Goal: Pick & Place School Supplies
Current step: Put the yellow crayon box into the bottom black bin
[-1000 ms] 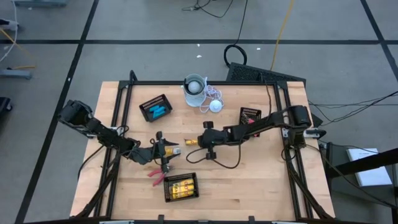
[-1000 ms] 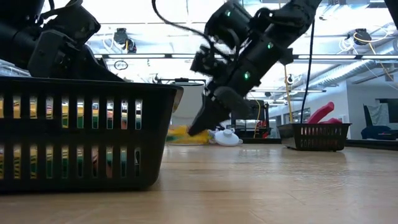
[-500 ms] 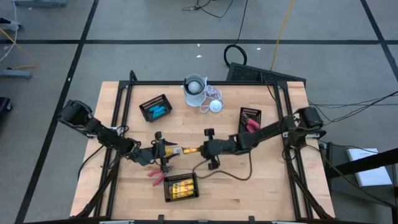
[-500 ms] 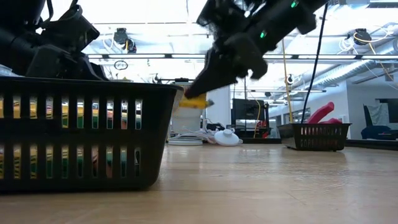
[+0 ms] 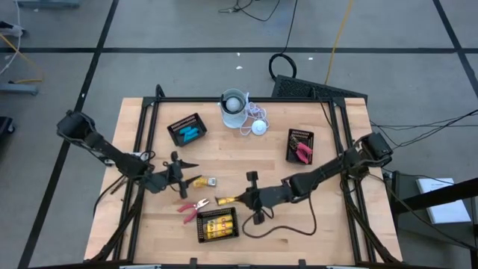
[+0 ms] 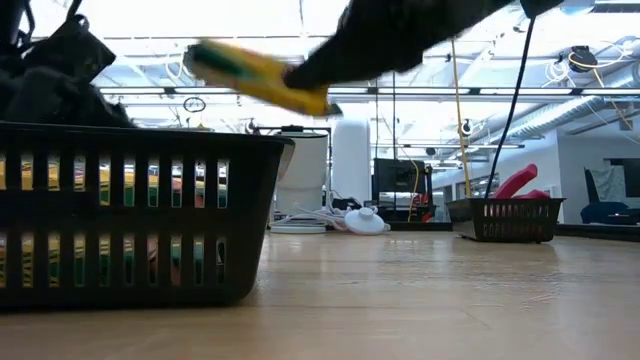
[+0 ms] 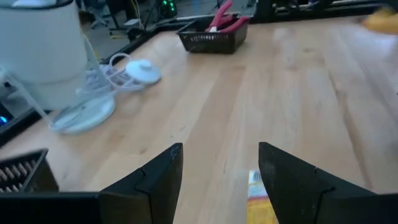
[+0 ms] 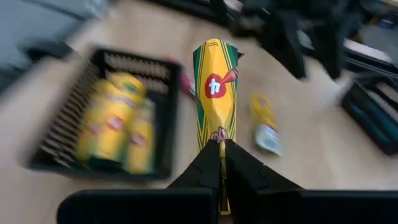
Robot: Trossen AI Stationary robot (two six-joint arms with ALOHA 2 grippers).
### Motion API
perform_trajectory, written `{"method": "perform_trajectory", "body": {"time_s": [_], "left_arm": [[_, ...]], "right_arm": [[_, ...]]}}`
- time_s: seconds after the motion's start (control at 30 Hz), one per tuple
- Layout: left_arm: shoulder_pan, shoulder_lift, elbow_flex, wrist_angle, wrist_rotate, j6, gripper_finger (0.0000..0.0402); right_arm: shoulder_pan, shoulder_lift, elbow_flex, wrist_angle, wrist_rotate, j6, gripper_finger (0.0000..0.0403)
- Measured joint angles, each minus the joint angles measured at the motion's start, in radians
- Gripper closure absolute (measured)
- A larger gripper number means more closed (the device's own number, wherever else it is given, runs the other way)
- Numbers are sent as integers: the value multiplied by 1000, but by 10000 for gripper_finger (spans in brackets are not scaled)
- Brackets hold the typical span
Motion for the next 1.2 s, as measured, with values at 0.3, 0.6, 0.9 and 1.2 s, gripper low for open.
{"method": "perform_trajectory", "body": {"time_s": [0.3, 0.6, 0.9, 1.2], "left_arm": [[-32, -119, -81, 1, -1, -48, 188], [-53, -117, -81, 3, 0, -35, 188], [-60, -117, -80, 10, 0, -21, 188], [-60, -117, -80, 8, 0, -18, 188]], "right_arm": [[12, 59, 41, 121, -153, 90, 402], [10, 218, 206, 17, -207, 127, 402], [-9, 290, 244, 1, -293, 212, 403], [-35, 301, 244, -27, -311, 257, 403]]}}
